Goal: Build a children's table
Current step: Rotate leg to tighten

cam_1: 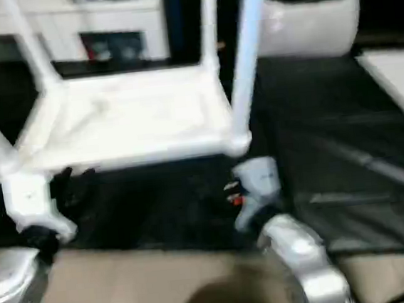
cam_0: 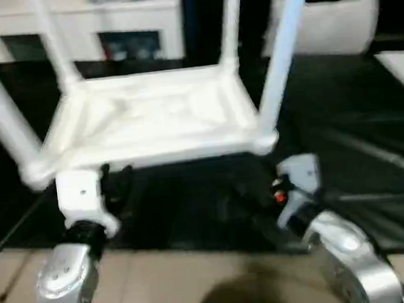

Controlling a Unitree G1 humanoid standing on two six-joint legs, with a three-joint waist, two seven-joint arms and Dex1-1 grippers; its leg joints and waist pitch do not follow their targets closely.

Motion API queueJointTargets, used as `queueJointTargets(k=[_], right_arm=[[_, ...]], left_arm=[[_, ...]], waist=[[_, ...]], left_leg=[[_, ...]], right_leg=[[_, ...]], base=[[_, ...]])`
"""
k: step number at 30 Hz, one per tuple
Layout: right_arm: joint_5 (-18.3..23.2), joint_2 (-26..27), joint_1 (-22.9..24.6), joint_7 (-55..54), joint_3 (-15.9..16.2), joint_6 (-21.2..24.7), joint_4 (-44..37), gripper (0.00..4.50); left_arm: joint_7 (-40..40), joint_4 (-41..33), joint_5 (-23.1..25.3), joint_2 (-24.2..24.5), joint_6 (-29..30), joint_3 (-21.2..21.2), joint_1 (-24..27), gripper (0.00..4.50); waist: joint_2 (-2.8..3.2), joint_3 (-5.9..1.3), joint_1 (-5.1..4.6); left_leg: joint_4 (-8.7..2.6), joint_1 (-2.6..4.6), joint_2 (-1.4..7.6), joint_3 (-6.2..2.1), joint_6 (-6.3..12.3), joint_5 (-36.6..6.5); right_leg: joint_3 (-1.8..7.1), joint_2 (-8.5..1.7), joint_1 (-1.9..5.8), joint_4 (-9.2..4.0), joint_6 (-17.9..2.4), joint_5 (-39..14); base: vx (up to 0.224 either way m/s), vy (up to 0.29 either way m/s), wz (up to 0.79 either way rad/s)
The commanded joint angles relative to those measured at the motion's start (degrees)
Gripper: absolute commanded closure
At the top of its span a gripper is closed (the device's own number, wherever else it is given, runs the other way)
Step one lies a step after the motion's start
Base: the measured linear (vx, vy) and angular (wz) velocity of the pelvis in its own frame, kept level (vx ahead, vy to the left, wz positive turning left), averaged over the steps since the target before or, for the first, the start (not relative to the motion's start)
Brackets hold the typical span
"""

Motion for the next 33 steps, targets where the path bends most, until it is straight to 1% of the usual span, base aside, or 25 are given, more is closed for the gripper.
queueJointTargets(k=[1, 2, 3, 4, 5, 6, 7, 8, 9, 10, 11, 12, 13, 14, 15, 16, 17, 18, 20, 22, 24, 26, 28, 30, 33], right_arm=[[-0.4, -1.1, 0.9, 1.3, -0.6, -1.0, 0.5, 0.0], [-0.4, -1.2, 1.1, 1.5, -0.3, -1.2, 0.5, 0.0], [-0.5, -1.4, 1.2, 1.8, 0.0, -1.4, 0.5, 0.0], [-0.6, -1.5, 1.4, 2.0, 0.1, -1.6, 0.5, 0.0], [-0.8, -1.7, 1.6, 2.3, 0.3, -2.1, 0.7, 0.0], [-0.9, -2.0, 1.7, 2.4, 0.5, -2.5, 0.9, 0.0], [-1.0, -2.4, 1.8, 2.6, 0.7, -2.9, 1.0, 0.0], [-0.8, -2.6, 2.0, 2.9, 0.7, -3.3, 1.0, 0.0], [-0.6, -2.6, 2.0, 3.0, 0.7, -3.4, 1.0, 0.0], [-0.2, -2.8, 2.0, 3.5, 0.6, -3.5, 1.0, 0.0], [-0.2, -2.8, 2.0, 3.5, 0.6, -3.5, 1.0, 0.0], [0.1, -2.9, 2.0, 4.1, 0.6, -4.0, 1.0, 0.0], [0.1, -3.0, 2.0, 4.2, 0.5, -4.2, 1.0, 0.0], [0.2, -3.0, 1.9, 4.3, 0.5, -4.3, 1.2, 0.0], [0.2, -3.1, 1.8, 4.3, 0.5, -4.5, 1.4, 0.0], [0.2, -3.2, 1.6, 4.4, 0.4, -4.7, 1.6, 0.0], [0.1, -3.2, 1.5, 4.6, 0.5, -4.8, 1.7, 0.0], [0.1, -3.3, 1.2, 4.7, 0.5, -5.0, 1.9, 0.0], [0.1, -3.4, 0.7, 5.1, 0.6, -5.5, 2.2, 0.0], [-0.4, -3.3, 0.0, 5.1, 1.0, -6.0, 2.7, 0.0], [-0.8, -3.4, -0.7, 5.1, 1.4, -6.2, 3.3, 0.0], [-0.8, -3.4, -1.2, 5.2, 1.4, -6.3, 3.5, 0.0], [-0.8, -3.3, -2.0, 5.5, 1.5, -6.4, 4.0, 0.0], [-1.0, -3.2, -3.4, 5.7, 1.7, -6.6, 4.9, 0.0], [-1.4, -2.9, -5.2, 5.5, 1.9, -6.9, 6.3, 0.0]], left_arm=[[0.8, -0.1, -1.7, -1.4, -0.3, -0.7, 0.8, 2.33], [0.8, 0.1, -2.4, -1.8, -0.9, -0.4, 1.1, 2.33], [0.8, 0.3, -3.1, -2.3, -1.9, 0.1, 1.5, 2.33], [0.8, 0.5, -3.3, -2.4, -2.0, 0.2, 1.8, 2.33], [0.9, 0.9, -3.3, -2.4, -1.4, 0.3, 2.2, 2.33], [1.0, 1.2, -3.6, -2.8, -2.5, 0.6, 2.4, 2.33], [1.2, 1.5, -3.7, -3.2, -4.0, 1.0, 2.6, 2.33], [2.5, 2.1, -2.9, -3.7, -7.3, 1.8, 2.7, 2.33], [3.0, 2.4, -2.9, -4.1, -8.3, 2.2, 2.7, 2.33], [4.3, 3.2, -3.0, -5.0, -10.2, 3.3, 2.7, 2.33], [4.3, 3.2, -3.0, -5.0, -10.2, 3.3, 2.7, 2.33], [5.6, 4.2, -2.5, -5.5, -13.7, 4.1, 3.1, 2.23], [5.8, 4.7, -1.9, -5.5, -15.8, 4.1, 3.7, 2.07], [6.7, 5.0, -0.3, -5.2, -18.1, 3.9, 4.2, 1.99], [7.9, 5.4, 1.1, -5.0, -19.2, 3.9, 4.6, 1.93], [9.1, 5.8, 1.3, -5.6, -20.2, 4.4, 4.8, 1.88], [11.5, 5.9, 3.5, -5.4, -21.0, 4.8, 4.9, 1.8], [13.2, 6.2, 4.0, -5.9, -21.9, 5.8, 4.8, 1.55], [17.4, 6.8, 7.3, -6.2, -24.0, 7.4, 4.9, 1.45], [21.7, 7.6, 8.8, -7.5, -24.9, 9.9, 4.9, 1.37], [24.2, 8.5, 8.7, -8.6, -23.5, 11.2, 4.6, 1.37], [22.6, 9.4, 8.1, -8.0, -24.2, 9.9, 4.2, 1.37], [20.4, 9.9, 6.5, -7.9, -24.8, 8.2, 3.5, 1.37], [19.5, 9.9, 5.0, -8.2, -26.8, 7.4, 2.4, 1.37], [20.5, 10.3, 3.3, -9.2, -30.1, 8.5, 0.6, 1.37]], waist=[[-0.17, -1.66, -1.15], [-2.04, -2.15, -1.01], [-4.62, -3.22, 0.97], [-3.8, -2.67, 1.72], [-3.03, -3.27, 2.18], [-3.23, -2.64, 2.28], [-2.4, -2.66, 2.52], [-1.93, -3.23, 2.62], [-0.54, -3.29, 3.13], [2.94, -4.74, 3.9], [2.43, -4.25, 1.75], [3.12, -5.24, 2.99], [2.38, -5.72, 2.82], [2.05, -5.45, 3.26], [0.89, -4.57, 3.78], [0.31, -4.11, 4.5], [0.33, -4.01, 4.65], [0.84, -3.66, 4.59], [0.99, -2.91, 3.56], [1.66, -2.09, 2.91], [0.9, -1.59, 2.36], [0.9, -1.3, 2.4], [1.22, -1.36, 2.3], [0.72, -0.94, 2.19], [0.87, -1.12, 2.3]], left_leg=[[-10.64, 0.93, 4.22, -0.71, 14.32, -18.3], [-9.33, -0.1, 2.37, -0.04, 12.54, -20.5], [1.41, -1.43, -3.06, 1.67, 10.11, -13.0], [6.09, -4.68, -2.67, -0.94, 7.97, -3.9], [6.85, -6.3, -2.8, -2.01, 6.24, -0.7], [7.33, -9.06, -2.16, -3.47, 4.36, 5.3], [5.86, -9.06, -1.46, -3.72, 2.77, 12.7], [3.63, -9.5, -0.96, -3.6, 2.37, 17.7], [-3.23, -9.12, -0.92, -2.88, 2.37, 29.9], [-5.11, -6.04, 4.05, -5.44, 6.76, 31.8], [-4.99, -5.64, 7.96, -8.4, 12.66, 40.7], [-4.16, -2.9, 10.96, -10.3, 17.09, 51.2], [-3.94, -3.22, 9.22, -9.9, 16.94, 53.9], [-3.99, -4.25, 7.63, -8.64, 15.74, 50.6], [-4.28, -7.19, 4.16, -5.04, 11.82, 33.2], [-5.32, -7.97, 3.13, -3.4, 7.55, 14.2], [-5.82, -7.5, 3.5, -3.39, 5.67, 7.6], [-7.0, -6.67, 4.25, -3.41, 3.19, -1.8], [-8.48, -6.23, 5.04, -3.2, 0.19, -12.0], [-9.33, -5.93, 4.78, -3.62, -4.68, -23.6], [-9.25, -5.53, 4.43, -3.68, -5.96, -27.4], [-8.91, -4.93, 4.31, -3.76, -6.08, -28.5], [-9.7, -5.26, 4.43, -3.93, -6.15, -28.1], [-10.23, -5.5, 4.57, -3.96, -6.19, -29.2], [-10.12, -5.95, 4.52, -3.87, -5.75, -27.0]], right_leg=[[1.68, -2.22, -0.92, -6.81, -2.5, 11.8], [4.22, -3.47, 1.9, -9.62, -1.9, 5.2], [10.9, -7.15, 5.49, -16.35, -2.2, -30.7], [14.56, -11.3, 8.33, -17.76, -8.3, -41.5], [14.86, -10.53, 9.39, -16.53, -10.3, -36.4], [14.18, -9.81, 9.57, -15.09, -13.8, -17.6], [11.67, -8.71, 7.79, -14.31, -17.4, 2.7], [9.45, -7.31, 7.26, -13.36, -17.8, 11.4], [3.52, -2.19, 5.73, -11.43, -13.3, 22.3], [2.62, -0.53, 3.67, -8.96, -6.7, 24.8], [3.03, -0.54, 1.89, -5.32, -4.2, 25.3], [5.56, -3.97, 0.2, -5.9, -2.2, 18.7], [6.55, -4.94, 0.28, -7.16, -0.5, 20.4], [6.5, -5.03, 0.71, -8.37, -0.8, 21.3], [6.32, -5.99, 2.43, -10.97, -3.4, 22.5], [6.35, -6.99, 3.84, -12.27, -4.8, 18.3], [6.24, -6.96, 4.04, -12.57, -5.5, 14.2], [5.97, -5.94, 3.66, -12.96, -7.3, 6.8], [5.58, -5.18, 3.3, -13.55, -9.2, -2.8], [5.55, -5.2, 2.56, -14.24, -7.6, -14.5], [5.45, -5.75, 2.04, -15.11, -5.9, -20.7], [5.59, -6.25, 1.38, -16.01, -4.3, -25.2], [5.26, -5.84, 1.87, -15.77, -3.8, -21.1], [5.04, -5.57, 1.72, -15.5, -4.0, -18.0], [5.17, -6.04, 1.9, -15.11, -4.7, -14.9]], base=[[0.162, -0.02, 0.0], [0.175, -0.085, -0.05], [0.232, -0.103, 0.0], [0.232, -0.103, 0.0], [0.26, -0.068, 0.05], [0.228, -0.051, 0.06], [0.228, -0.051, 0.06], [0.193, -0.021, 0.02], [0.184, 0.01, -0.01], [0.184, 0.01, -0.01], [0.162, 0.039, -0.08], [0.119, 0.053, -0.09], [0.119, 0.053, -0.09], [0.061, 0.04, 0.0], [0.0, 0.0, 0.0], [0.0, 0.0, 0.0], [0.0, 0.0, 0.0], [-0.064, -0.009, 0.05], [-0.071, -0.002, 0.04], [-0.079, 0.022, -0.09], [-0.065, 0.033, -0.12], [-0.062, 0.038, -0.1], [0.0, 0.0, 0.0], [-0.025, 0.023, -0.06], [-0.034, 0.03, -0.08]])
